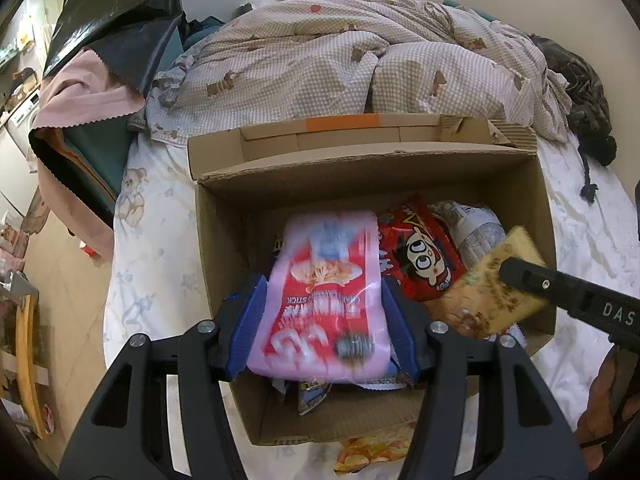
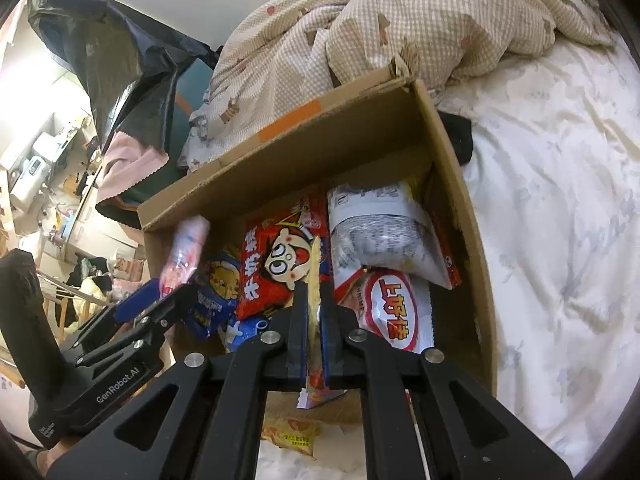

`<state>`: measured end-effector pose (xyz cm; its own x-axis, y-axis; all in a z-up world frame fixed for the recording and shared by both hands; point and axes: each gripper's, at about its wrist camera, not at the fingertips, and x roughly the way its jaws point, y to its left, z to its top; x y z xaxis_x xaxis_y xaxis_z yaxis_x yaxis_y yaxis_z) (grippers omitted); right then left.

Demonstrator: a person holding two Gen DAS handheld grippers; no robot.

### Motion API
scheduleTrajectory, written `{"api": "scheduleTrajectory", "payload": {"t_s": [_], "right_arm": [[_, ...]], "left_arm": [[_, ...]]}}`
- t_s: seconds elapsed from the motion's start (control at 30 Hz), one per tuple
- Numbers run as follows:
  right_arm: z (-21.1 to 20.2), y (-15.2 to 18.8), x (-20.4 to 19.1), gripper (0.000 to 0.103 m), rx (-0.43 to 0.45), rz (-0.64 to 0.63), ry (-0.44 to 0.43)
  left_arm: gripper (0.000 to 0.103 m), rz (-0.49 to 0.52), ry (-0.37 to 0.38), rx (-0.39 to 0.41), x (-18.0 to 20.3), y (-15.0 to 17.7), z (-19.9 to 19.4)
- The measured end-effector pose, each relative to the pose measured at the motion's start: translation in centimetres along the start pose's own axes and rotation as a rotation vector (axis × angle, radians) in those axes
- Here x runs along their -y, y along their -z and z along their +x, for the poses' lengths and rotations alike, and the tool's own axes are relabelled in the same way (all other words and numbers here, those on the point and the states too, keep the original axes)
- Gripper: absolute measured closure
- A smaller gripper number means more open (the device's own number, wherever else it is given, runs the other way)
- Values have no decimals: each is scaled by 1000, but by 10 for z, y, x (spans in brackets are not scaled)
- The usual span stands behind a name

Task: Organize snacks
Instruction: 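Lower both held snacks into the box and open both grippers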

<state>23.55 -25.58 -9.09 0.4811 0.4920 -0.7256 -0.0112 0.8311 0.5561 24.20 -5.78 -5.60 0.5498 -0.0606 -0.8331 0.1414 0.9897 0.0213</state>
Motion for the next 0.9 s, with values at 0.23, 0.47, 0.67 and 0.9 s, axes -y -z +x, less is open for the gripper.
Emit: {"api": "scheduleTrajectory", "payload": {"t_s": [0.23,0.47,0.67,0.9], "right_arm": [[-9,-5,-1,44,31,2,-20],[-21,-6,-2,21,92,-10,13],[-27,-6,0,21,93,-7,14],[-44,4,-2,21,112,-3,5]], "left_arm": [[40,-33,25,2,-5,-1,-5],[17,-54,41,37,-6,2,-17],[17,-69,39,29,-11,8,-23],[17,-135,67,7,-21,21,-37]]}}
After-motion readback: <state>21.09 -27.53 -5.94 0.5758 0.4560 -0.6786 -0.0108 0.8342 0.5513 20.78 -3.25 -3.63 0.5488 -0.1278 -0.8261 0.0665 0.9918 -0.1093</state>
